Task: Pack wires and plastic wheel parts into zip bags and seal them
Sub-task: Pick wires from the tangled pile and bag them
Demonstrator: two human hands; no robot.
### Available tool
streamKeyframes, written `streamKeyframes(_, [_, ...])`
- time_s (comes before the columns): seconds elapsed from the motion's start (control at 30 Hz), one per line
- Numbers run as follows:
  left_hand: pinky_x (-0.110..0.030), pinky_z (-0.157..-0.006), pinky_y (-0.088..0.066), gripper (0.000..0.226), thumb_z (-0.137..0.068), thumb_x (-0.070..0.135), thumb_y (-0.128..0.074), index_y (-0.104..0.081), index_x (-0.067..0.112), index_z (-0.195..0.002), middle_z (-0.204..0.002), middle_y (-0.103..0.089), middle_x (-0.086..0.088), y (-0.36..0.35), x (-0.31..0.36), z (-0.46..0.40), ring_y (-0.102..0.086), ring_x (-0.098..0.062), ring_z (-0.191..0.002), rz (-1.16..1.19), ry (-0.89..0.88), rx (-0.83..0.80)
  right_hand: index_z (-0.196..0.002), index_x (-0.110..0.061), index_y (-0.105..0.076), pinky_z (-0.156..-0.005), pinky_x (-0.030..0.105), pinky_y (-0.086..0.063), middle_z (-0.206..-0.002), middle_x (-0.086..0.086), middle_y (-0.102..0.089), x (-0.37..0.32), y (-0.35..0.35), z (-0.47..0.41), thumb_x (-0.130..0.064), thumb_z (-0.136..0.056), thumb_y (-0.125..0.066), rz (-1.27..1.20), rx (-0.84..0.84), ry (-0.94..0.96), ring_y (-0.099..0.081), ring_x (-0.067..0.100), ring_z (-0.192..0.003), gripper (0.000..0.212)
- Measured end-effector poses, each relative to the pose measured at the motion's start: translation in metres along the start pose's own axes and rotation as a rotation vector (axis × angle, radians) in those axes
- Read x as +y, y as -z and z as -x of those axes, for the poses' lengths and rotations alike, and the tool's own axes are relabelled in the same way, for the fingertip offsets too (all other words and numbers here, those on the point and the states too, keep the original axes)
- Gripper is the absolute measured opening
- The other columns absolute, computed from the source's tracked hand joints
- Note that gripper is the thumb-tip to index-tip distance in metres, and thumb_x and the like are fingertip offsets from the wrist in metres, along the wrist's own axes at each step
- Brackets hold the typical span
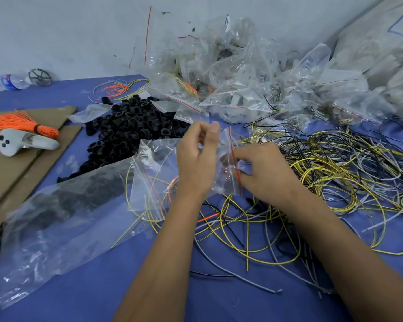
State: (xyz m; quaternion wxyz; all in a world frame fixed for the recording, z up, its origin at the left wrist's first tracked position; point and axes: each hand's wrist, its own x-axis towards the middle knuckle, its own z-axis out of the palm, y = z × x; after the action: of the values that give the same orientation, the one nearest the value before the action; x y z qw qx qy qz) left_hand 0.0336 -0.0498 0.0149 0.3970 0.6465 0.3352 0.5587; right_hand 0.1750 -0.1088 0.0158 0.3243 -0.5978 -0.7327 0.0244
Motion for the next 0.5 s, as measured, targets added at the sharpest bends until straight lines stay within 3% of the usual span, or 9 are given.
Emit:
streamKeyframes(0.07, [-0.031,-0.07,-0.04,0.037,-0.101,0.042,-0.046,-0.057,0.013,-0.083,-0.078,-0.056,0.006,0.008,-0.003,-0.005,-0.048,-0.011,-0.073,0.034,-0.017,0.152,-0.097,-0.011,-0.078,-0.077,0.018,-0.055,-0.085,0.0,-0.077,0.0,-0.005,0.001,0.003,-0.084,-0.067,-0.242,0.017,-0.037,-0.073,0.013,-0.081,0.023])
streamKeyframes(0.13, [-0.035,-0.072,-0.041,0.036,-0.104,0.031,-0.042,-0.059,0.007,-0.083,-0.079,-0.058,0.002,0.017,-0.006,-0.01,-0.05,-0.012,-0.073,0.068,-0.024,0.289,-0.104,-0.007,-0.077,-0.083,0.033,-0.062,-0.096,0.003,-0.079,-0.001,-0.01,0.002,0.014,-0.084,-0.069,-0.508,-0.017,-0.161,-0.075,0.01,-0.09,0.03])
streamKeyframes(0.2, [-0.039,-0.072,-0.042,0.038,-0.102,0.029,-0.04,-0.059,0.005,-0.081,-0.079,-0.059,-0.004,0.024,-0.006,-0.015,-0.051,-0.015,-0.074,0.102,-0.003,0.407,-0.109,-0.011,-0.075,-0.082,0.041,-0.062,-0.1,0.001,-0.079,0.0,-0.014,0.002,0.011,-0.083,-0.074,-0.603,-0.063,-0.234,-0.076,0.013,-0.091,0.033])
streamKeyframes(0.33, [-0.035,-0.066,-0.044,0.045,-0.103,0.04,-0.038,-0.06,0.008,-0.079,-0.079,-0.061,-0.006,0.032,-0.013,-0.024,-0.053,-0.019,-0.073,0.238,0.242,0.578,-0.121,-0.025,-0.065,-0.071,0.053,-0.062,-0.091,0.004,-0.078,-0.002,-0.013,0.001,-0.021,-0.092,-0.075,-0.639,-0.101,-0.259,-0.076,0.029,-0.078,0.032])
streamKeyframes(0.43, [-0.042,-0.084,-0.05,0.05,-0.111,0.039,-0.033,-0.06,0.01,-0.081,-0.087,-0.065,-0.008,0.03,-0.025,-0.026,-0.059,-0.028,-0.082,0.135,0.433,0.569,-0.123,-0.028,-0.061,-0.069,0.055,-0.062,-0.089,0.014,-0.076,-0.006,-0.009,0.001,-0.054,-0.099,-0.054,-0.658,-0.083,-0.342,-0.076,0.032,-0.073,0.036])
streamKeyframes(0.5, [-0.045,-0.094,-0.053,0.046,-0.11,0.041,-0.034,-0.059,0.018,-0.079,-0.089,-0.067,-0.002,0.029,-0.029,-0.024,-0.064,-0.027,-0.09,0.019,0.457,0.567,-0.109,-0.018,-0.066,-0.069,0.053,-0.061,-0.089,0.011,-0.077,-0.006,-0.005,0.001,-0.069,-0.098,-0.036,-0.659,-0.099,-0.406,-0.075,0.031,-0.072,0.06])
